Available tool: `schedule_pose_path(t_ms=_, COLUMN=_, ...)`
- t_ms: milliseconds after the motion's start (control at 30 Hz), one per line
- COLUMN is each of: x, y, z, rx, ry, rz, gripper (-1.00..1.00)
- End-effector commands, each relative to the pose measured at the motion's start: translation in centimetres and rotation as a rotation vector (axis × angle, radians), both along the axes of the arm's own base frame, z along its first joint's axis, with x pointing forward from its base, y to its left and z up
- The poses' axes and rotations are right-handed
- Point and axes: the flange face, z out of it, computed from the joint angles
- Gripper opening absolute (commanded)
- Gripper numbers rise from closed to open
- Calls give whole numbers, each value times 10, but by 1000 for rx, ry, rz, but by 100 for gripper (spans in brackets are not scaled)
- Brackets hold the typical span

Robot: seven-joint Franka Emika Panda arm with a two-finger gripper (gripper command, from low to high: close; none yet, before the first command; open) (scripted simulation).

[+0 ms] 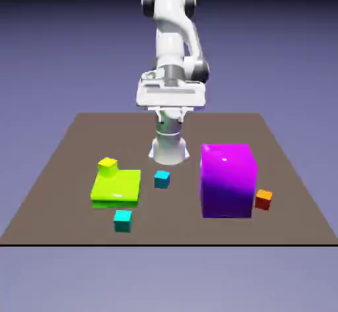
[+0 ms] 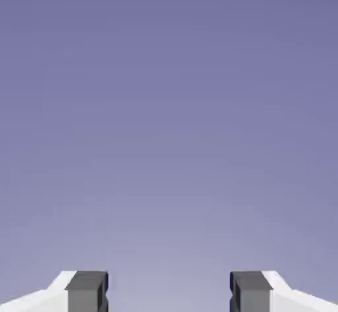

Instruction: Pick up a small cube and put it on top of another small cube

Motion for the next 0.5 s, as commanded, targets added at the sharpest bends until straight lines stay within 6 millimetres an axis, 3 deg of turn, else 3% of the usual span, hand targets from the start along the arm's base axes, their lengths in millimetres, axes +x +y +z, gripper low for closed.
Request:
schedule_pose_path(t_ms=0, x=6, y=-6, z=-10, rx=-7, ry=23, rz=-6, gripper=0)
schedule_pose_path(t_ms=233, x=36, y=-55, z=-84, rx=-30, ry=185, rz=-47, gripper=0)
schedule_pose_path(t_ms=467, x=45, y=-105, z=-169, rx=-11, ry=343, rz=-82, gripper=0)
